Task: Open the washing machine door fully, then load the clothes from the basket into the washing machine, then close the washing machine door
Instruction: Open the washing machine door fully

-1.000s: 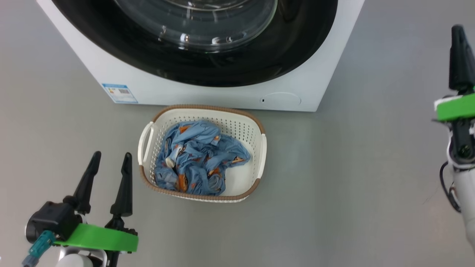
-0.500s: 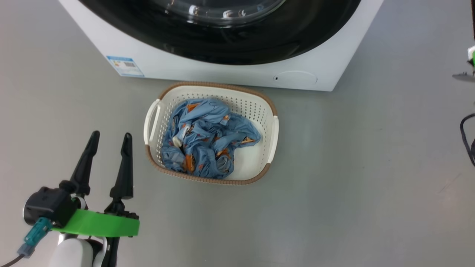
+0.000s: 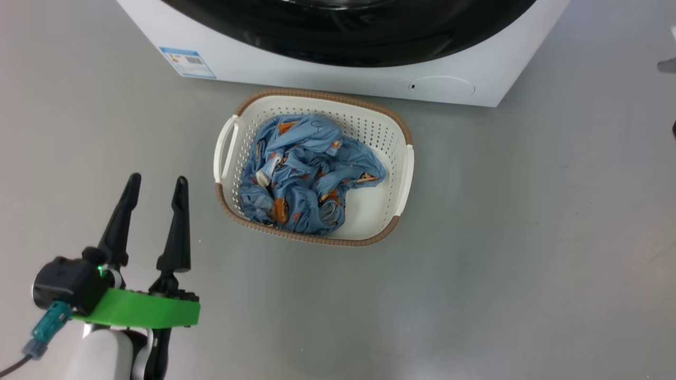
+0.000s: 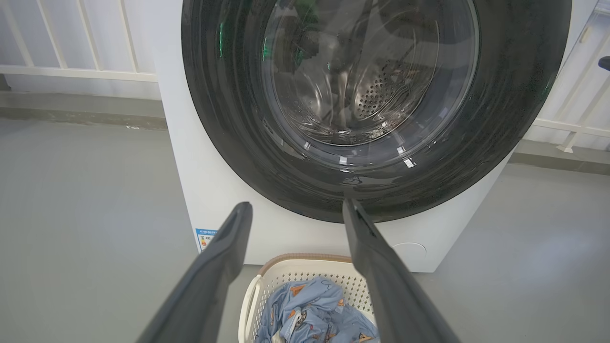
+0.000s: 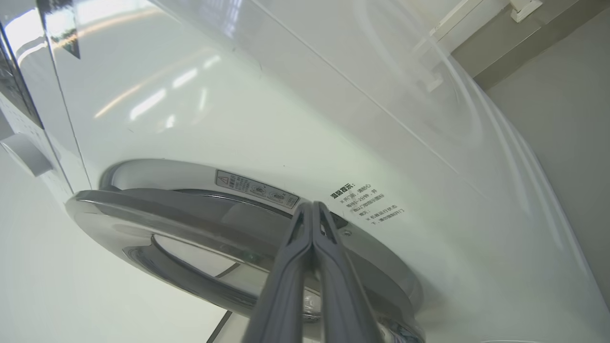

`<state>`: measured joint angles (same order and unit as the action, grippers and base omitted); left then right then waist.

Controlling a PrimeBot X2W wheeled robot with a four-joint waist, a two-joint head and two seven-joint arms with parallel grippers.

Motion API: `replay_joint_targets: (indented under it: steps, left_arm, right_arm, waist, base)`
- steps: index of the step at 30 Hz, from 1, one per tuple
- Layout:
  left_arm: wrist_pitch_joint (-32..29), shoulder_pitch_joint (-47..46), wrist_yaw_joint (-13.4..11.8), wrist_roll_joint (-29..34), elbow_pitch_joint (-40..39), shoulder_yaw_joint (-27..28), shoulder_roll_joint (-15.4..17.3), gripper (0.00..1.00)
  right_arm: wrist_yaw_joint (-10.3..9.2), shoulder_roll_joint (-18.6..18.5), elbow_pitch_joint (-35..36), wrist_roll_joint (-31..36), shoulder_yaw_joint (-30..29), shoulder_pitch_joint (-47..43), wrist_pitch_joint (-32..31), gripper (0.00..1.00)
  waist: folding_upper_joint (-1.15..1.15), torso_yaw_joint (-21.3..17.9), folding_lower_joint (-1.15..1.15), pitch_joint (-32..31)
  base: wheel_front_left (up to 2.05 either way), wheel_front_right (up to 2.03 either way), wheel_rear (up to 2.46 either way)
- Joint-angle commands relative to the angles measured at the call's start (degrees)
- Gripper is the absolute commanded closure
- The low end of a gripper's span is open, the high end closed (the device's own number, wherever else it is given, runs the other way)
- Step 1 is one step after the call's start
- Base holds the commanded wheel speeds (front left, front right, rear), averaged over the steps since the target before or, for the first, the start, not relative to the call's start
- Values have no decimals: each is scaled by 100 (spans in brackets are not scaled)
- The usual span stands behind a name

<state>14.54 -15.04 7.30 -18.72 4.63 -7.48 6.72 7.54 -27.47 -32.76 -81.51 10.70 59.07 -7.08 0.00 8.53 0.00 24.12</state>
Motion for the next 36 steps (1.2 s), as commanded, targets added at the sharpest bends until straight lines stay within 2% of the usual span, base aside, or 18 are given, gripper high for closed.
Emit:
replay_joint_targets:
  steps: [1, 15, 26, 36]
  left_arm:
    - [46, -180, 19, 88, -165, 187, 111, 0]
    - [46, -313, 19, 63, -179, 156, 37, 0]
    - [46, -399, 19, 25, -184, 118, -8, 0]
    - [46, -439, 19, 12, -159, 111, -65, 0]
  right_arm:
    - [-5, -64, 111, -94, 77, 153, -98, 100]
    - [-5, -6, -155, -815, 73, 938, -1024, 100]
    - [-5, 53, -555, -1040, 170, 1549, -1765, 100]
    - [-5, 115, -791, -1064, 229, 1857, -2040, 100]
  waist:
    - [0, 40, 0, 76]
    - [0, 162, 0, 365]
    - [0, 281, 0, 607]
    - [0, 355, 0, 672]
  base:
    - [0, 0, 0]
    - [0, 0, 0]
    - [0, 0, 0]
    - [0, 0, 0]
